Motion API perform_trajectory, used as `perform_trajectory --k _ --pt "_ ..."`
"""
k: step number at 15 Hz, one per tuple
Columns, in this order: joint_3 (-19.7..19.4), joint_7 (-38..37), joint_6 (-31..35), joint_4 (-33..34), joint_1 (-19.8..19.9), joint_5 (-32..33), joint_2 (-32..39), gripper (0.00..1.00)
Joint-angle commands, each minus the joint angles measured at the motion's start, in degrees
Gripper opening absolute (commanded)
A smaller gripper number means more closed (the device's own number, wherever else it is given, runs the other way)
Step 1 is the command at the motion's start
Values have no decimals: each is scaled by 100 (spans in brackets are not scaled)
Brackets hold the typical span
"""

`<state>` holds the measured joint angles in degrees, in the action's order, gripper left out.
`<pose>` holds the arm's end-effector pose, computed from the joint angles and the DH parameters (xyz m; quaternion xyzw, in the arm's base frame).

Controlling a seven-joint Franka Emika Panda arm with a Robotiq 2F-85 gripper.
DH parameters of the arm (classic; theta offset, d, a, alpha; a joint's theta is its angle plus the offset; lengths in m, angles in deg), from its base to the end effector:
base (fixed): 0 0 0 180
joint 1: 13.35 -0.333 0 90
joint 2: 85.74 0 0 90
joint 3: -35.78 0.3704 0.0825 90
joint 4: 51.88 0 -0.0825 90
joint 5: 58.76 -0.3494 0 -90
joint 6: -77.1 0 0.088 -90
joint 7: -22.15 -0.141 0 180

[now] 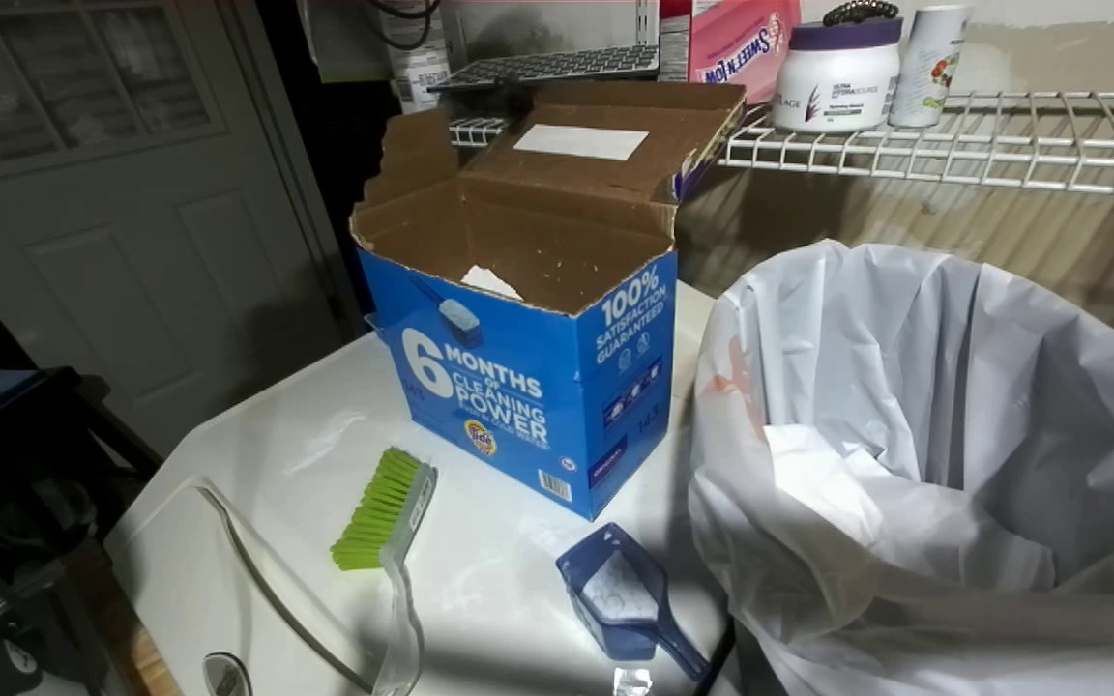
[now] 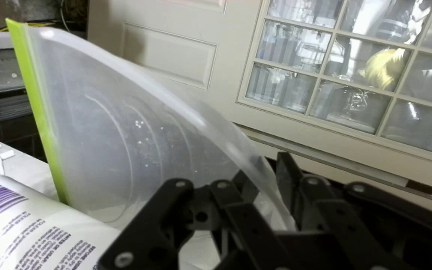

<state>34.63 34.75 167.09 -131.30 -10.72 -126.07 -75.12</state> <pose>0.5941 0.0927 0.7092 -0.8309 -0.0641 -0.0783 0.5471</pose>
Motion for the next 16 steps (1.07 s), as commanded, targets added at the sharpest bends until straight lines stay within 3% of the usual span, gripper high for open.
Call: perform_trajectory --k 1,16 --pt "0 68 279 -282 9 -51 -121 4" --pt "31 493 779 -683 -11 -579 -247 4"
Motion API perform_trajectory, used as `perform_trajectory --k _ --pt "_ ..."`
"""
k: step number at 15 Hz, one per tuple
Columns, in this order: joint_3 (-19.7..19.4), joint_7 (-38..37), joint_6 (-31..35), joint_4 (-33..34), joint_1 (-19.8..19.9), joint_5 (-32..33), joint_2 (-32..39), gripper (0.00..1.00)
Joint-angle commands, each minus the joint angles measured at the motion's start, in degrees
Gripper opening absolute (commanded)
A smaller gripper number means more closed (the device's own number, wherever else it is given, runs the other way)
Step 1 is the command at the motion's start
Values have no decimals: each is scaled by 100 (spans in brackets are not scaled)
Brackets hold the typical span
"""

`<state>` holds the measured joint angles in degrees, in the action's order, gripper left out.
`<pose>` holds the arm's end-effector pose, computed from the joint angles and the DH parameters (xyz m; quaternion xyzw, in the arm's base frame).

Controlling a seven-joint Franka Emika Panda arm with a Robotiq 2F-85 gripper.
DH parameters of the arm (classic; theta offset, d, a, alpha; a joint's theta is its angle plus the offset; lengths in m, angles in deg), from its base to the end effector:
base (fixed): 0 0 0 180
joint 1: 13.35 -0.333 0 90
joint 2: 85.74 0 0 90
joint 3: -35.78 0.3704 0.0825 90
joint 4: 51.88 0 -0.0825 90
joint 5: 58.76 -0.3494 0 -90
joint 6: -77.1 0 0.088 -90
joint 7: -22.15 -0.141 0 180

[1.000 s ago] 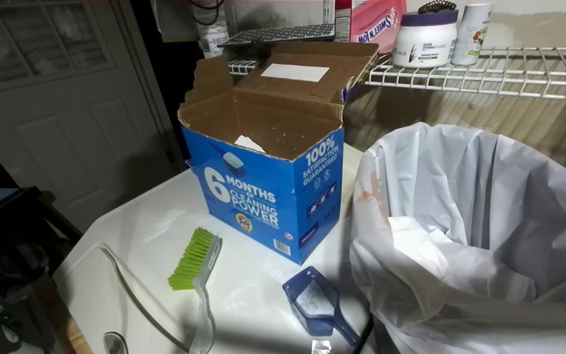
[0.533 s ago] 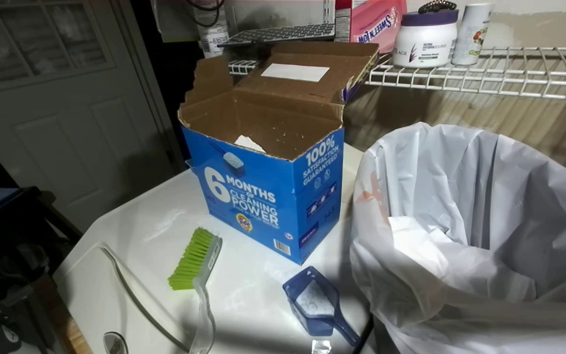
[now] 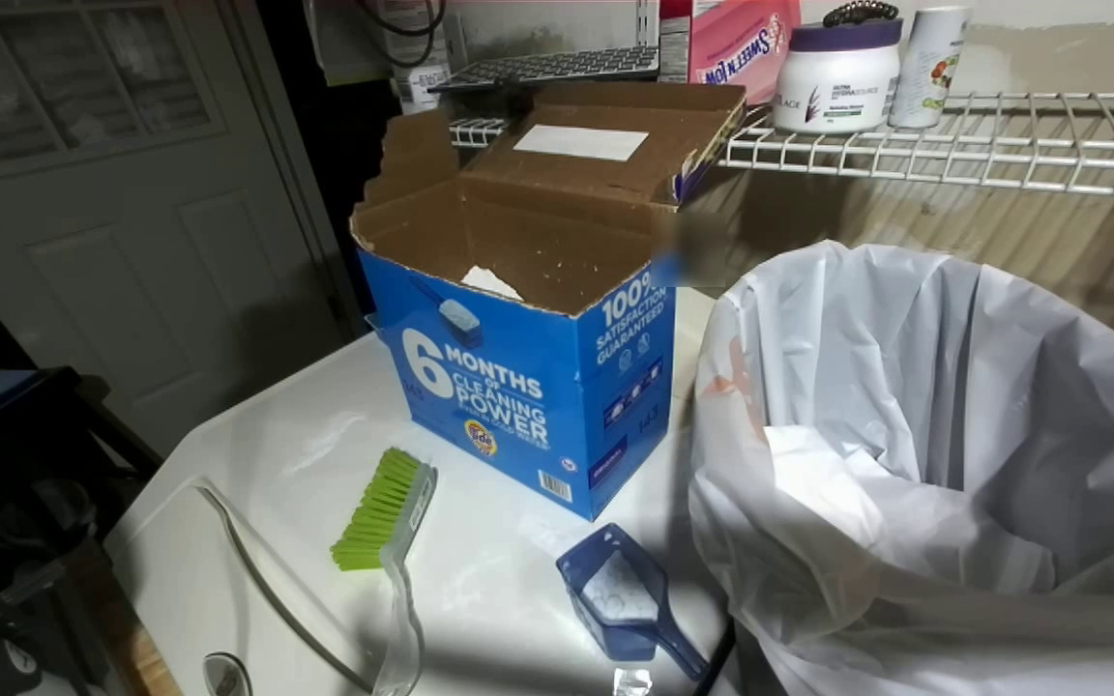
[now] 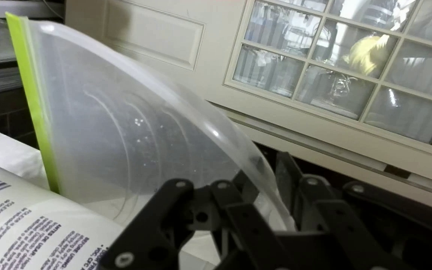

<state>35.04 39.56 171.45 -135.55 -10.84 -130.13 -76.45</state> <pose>0.5968 0.0941 0.7015 -0.8112 -0.0634 -0.1139 0.5701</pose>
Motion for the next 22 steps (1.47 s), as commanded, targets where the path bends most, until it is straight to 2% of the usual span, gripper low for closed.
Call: perform_trajectory --k 1,8,9,10,11,19,20,22 --pt "-13 32 369 -279 0 -187 -125 4" --pt "-19 96 541 -408 -23 -185 -231 4" --pt "-18 86 538 -413 -29 -169 -232 9" --pt "-17 82 534 -415 -32 -167 -230 33" --pt "-18 79 534 -411 -33 -159 -228 44" --pt "-36 45 859 -490 -4 -117 -231 97" --pt "-37 43 875 -488 -1 -103 -234 100" --pt "-45 31 887 -484 0 -45 -236 100"
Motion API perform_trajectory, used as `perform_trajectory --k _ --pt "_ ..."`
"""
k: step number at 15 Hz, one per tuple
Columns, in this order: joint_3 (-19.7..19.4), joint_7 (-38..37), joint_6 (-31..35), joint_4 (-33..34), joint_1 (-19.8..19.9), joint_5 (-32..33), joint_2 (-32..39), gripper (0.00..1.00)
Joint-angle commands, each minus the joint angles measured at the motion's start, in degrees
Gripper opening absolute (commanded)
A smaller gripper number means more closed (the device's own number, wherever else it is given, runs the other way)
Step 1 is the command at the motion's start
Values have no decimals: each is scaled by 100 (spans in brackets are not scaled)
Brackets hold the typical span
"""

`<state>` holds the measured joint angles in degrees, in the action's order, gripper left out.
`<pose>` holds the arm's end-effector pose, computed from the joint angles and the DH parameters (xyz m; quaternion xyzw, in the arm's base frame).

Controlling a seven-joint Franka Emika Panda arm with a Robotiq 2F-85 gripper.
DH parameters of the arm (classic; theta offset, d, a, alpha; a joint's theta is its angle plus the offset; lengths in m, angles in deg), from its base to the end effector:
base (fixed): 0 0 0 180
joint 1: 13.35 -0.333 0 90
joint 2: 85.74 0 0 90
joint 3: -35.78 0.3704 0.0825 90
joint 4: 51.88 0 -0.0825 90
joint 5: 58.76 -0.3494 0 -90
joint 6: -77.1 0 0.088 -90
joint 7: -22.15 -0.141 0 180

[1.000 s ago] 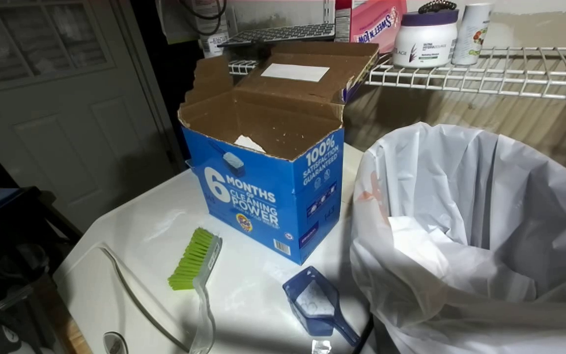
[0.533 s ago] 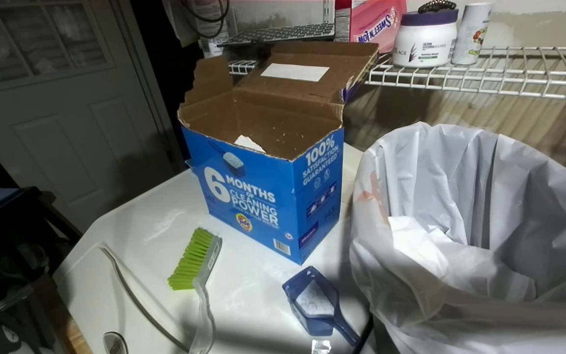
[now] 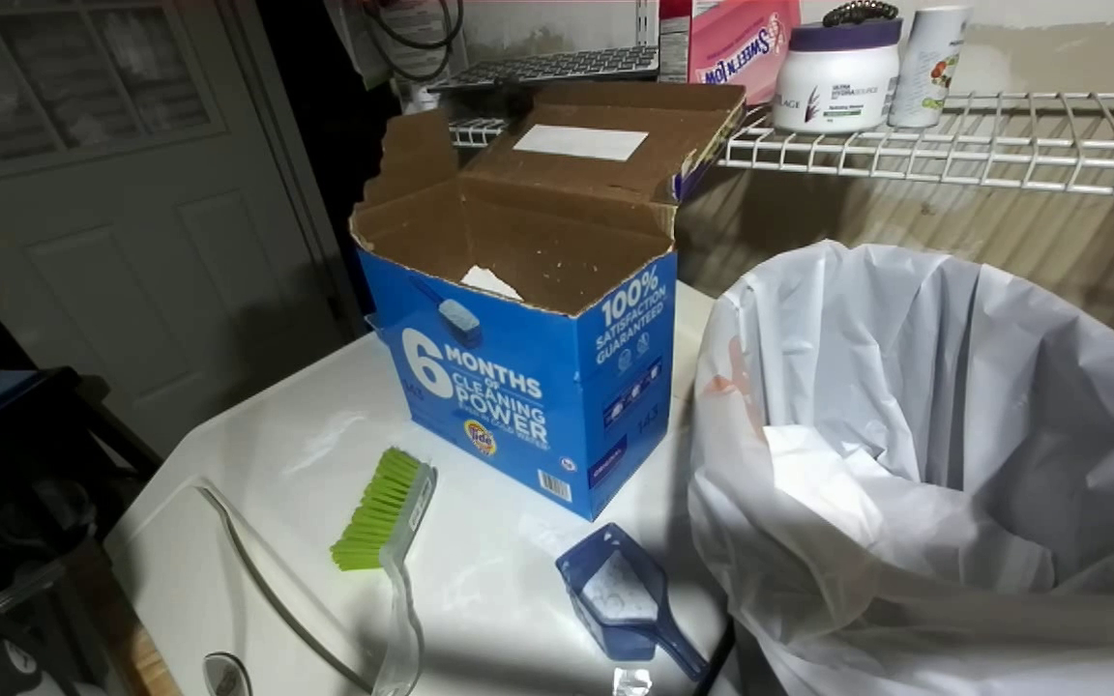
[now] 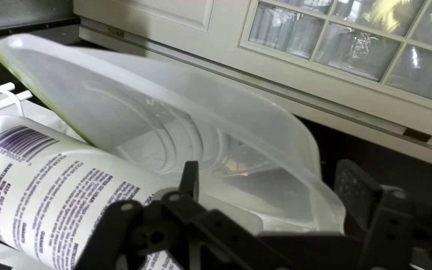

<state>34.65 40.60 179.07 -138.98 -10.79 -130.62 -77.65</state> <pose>0.6068 0.0759 0.6908 -0.8137 -0.0173 -0.1583 0.5591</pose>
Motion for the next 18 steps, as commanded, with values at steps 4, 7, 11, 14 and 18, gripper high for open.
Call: perform_trajectory --k 4,7,11,14,18 --pt "-23 -94 104 -136 -3 131 -118 100" --pt "-39 -122 104 -133 -1 273 -134 100" --pt "-66 -170 126 -139 3 434 -169 100" --pt "-78 -217 123 -149 6 596 -213 100" --pt "-94 -330 119 -159 13 856 -287 100"
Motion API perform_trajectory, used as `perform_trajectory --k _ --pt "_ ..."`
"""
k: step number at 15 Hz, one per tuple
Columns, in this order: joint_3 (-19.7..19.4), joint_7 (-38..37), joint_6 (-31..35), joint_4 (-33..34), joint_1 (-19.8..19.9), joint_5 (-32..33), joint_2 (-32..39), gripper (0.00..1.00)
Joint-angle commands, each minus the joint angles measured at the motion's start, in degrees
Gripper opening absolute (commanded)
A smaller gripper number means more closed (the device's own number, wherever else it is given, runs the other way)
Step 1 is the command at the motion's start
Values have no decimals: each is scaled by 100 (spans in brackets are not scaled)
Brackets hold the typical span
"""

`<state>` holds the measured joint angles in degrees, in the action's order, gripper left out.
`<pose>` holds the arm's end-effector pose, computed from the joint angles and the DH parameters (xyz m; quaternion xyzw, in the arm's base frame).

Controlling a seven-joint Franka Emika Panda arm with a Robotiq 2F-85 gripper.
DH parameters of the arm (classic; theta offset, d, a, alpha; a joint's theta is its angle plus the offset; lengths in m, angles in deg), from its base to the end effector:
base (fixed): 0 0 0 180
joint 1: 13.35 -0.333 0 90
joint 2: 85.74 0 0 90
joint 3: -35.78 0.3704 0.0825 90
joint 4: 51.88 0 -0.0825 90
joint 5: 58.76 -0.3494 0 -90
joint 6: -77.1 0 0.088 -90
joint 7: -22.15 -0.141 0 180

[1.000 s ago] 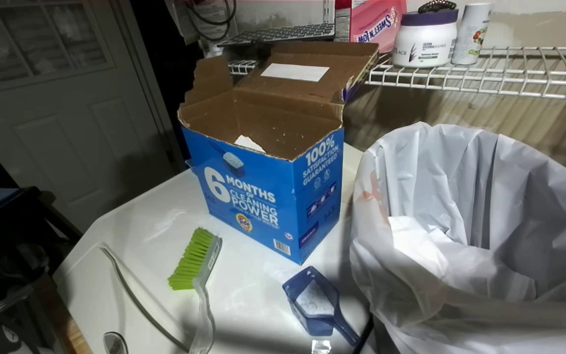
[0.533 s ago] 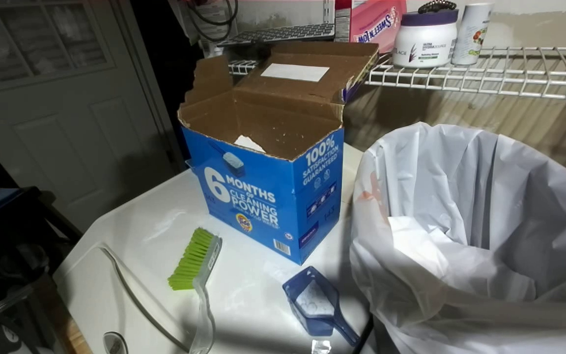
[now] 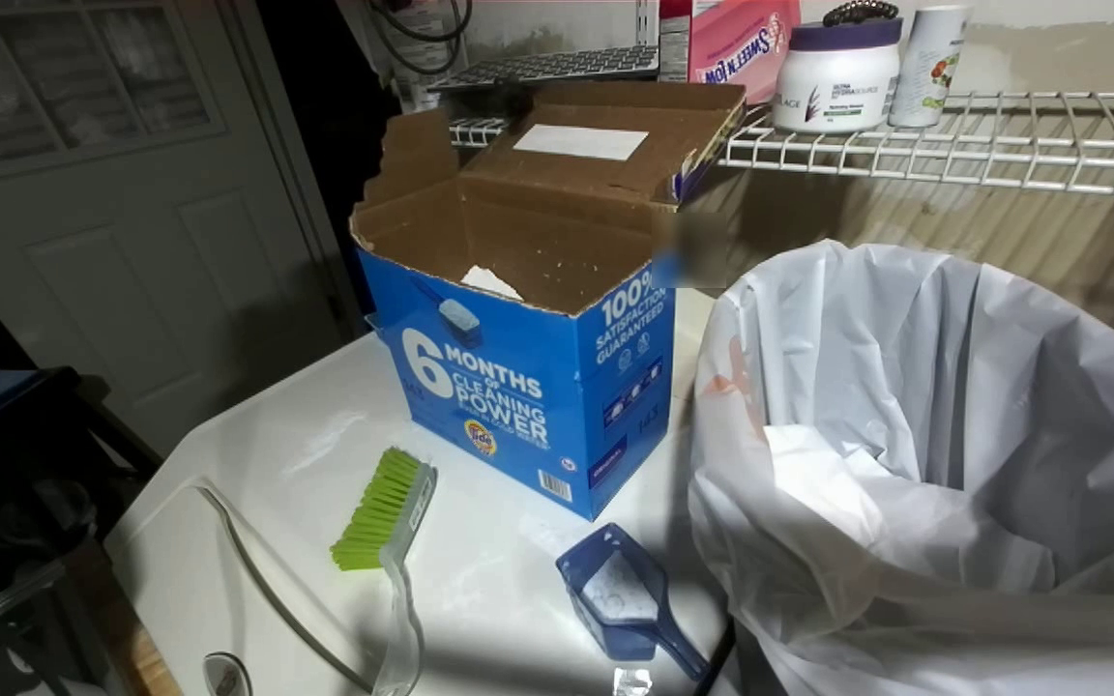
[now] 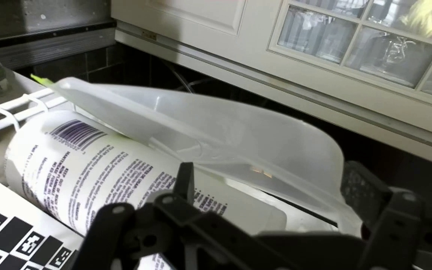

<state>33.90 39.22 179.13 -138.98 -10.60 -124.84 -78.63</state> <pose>0.6008 0.0626 0.6897 -0.8408 -0.0144 -0.1575 0.5177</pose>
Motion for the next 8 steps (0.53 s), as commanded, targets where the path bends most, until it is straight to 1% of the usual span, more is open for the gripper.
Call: perform_trajectory --k 1,8 --pt "-24 -212 120 -161 -4 326 -206 100" --pt "-48 -302 106 -138 3 775 -306 100"
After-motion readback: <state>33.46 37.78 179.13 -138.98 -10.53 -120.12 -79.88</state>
